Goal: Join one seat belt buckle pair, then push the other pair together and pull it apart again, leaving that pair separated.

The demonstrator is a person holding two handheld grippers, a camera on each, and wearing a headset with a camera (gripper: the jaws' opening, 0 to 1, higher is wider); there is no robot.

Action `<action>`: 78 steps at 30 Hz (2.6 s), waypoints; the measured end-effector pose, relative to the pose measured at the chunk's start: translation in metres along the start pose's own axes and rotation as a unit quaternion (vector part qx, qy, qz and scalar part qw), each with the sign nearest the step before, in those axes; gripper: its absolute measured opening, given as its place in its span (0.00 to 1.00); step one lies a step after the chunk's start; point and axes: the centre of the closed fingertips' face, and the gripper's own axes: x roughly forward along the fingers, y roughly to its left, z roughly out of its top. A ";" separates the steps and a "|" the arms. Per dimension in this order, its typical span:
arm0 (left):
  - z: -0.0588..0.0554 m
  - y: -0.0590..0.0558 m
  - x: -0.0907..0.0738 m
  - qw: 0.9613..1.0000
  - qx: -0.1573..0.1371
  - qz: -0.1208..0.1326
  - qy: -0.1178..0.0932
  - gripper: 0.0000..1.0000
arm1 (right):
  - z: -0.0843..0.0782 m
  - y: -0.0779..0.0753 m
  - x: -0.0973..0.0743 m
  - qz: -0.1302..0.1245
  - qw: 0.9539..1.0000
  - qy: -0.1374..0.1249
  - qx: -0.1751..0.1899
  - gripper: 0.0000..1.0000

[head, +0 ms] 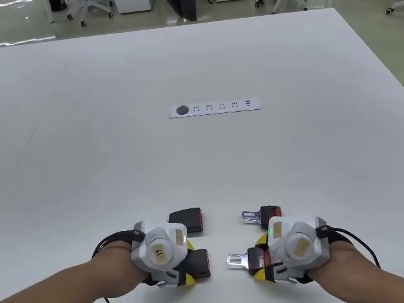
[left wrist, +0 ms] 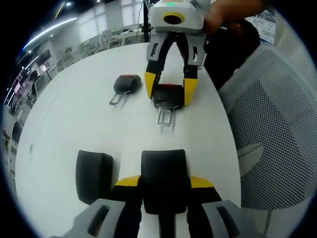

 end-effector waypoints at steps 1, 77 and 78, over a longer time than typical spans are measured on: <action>0.000 0.000 0.000 1.000 0.000 0.000 0.000 0.35 | 0.003 0.001 0.002 0.000 1.000 -0.003 -0.001 0.34; 0.001 0.004 0.004 0.997 0.058 -0.030 0.028 0.34 | 0.049 0.013 0.038 -0.017 0.999 -0.017 -0.031 0.32; 0.000 0.004 0.004 0.998 0.056 -0.030 0.029 0.34 | 0.049 0.013 0.038 -0.017 0.999 -0.016 -0.031 0.32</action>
